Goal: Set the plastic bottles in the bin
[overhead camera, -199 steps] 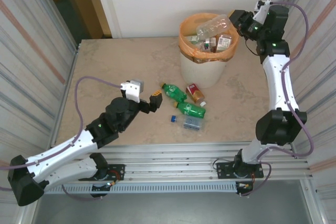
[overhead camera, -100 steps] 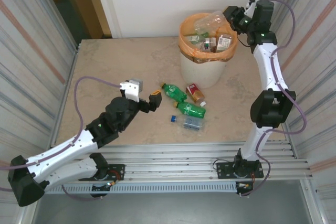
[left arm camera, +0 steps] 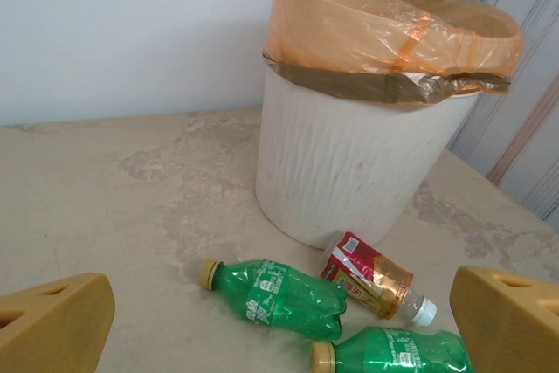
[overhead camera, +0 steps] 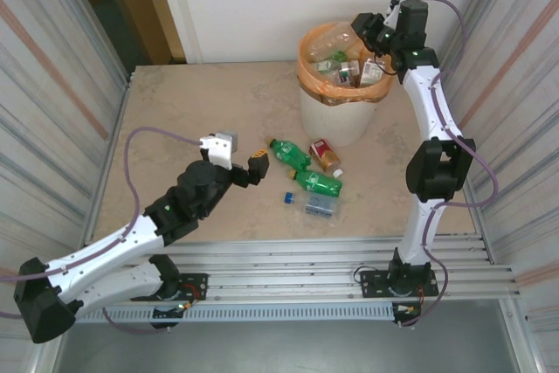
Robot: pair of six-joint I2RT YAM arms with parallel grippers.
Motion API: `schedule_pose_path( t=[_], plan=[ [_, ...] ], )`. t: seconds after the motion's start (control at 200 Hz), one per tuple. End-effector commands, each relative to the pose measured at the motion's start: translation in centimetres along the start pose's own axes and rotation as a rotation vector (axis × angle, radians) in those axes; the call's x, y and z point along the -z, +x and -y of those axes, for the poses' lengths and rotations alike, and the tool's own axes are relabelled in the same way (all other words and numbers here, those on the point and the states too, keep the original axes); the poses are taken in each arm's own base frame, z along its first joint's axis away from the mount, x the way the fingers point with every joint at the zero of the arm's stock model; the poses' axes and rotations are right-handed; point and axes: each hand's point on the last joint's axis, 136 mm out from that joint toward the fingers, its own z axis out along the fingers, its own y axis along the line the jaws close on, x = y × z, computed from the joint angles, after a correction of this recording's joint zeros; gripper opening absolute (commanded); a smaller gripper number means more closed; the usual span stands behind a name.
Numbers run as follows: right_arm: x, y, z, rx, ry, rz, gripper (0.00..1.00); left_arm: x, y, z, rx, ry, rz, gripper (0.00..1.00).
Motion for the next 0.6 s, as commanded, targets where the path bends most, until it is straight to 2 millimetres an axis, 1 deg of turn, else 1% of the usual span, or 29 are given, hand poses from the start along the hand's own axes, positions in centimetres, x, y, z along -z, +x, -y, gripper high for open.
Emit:
schedule_pose_path(
  t=[0.0,0.105,0.235,0.286,0.361,0.546,0.596],
  plan=[
    [0.1,-0.6,0.4,0.065,0.039,0.020,0.27,-0.1,-0.2,-0.2,0.023,-0.007,0.016,0.99],
    [0.6,-0.7,0.8,0.092,0.074,0.026,0.40,-0.2,-0.2,-0.2,0.023,-0.005,0.014,0.99],
    [1.8,-1.3,0.7,0.130,0.106,0.046,0.54,-0.5,-0.1,-0.2,0.022,-0.004,0.010,0.99],
    [2.3,-1.6,0.6,0.146,0.114,0.057,0.58,-0.6,-0.2,-0.1,0.023,-0.002,0.010,0.99],
    [3.0,-1.9,0.2,0.165,0.118,0.065,0.61,-0.8,-0.2,-0.1,0.022,0.000,0.006,0.99],
    [5.3,-2.7,-0.8,0.217,0.135,0.098,0.62,-1.2,-0.1,0.1,0.018,-0.002,-0.006,0.99],
    [6.0,-2.7,-1.2,0.231,0.135,0.103,0.62,-1.3,0.0,0.1,0.019,-0.006,-0.010,0.99]
  ],
)
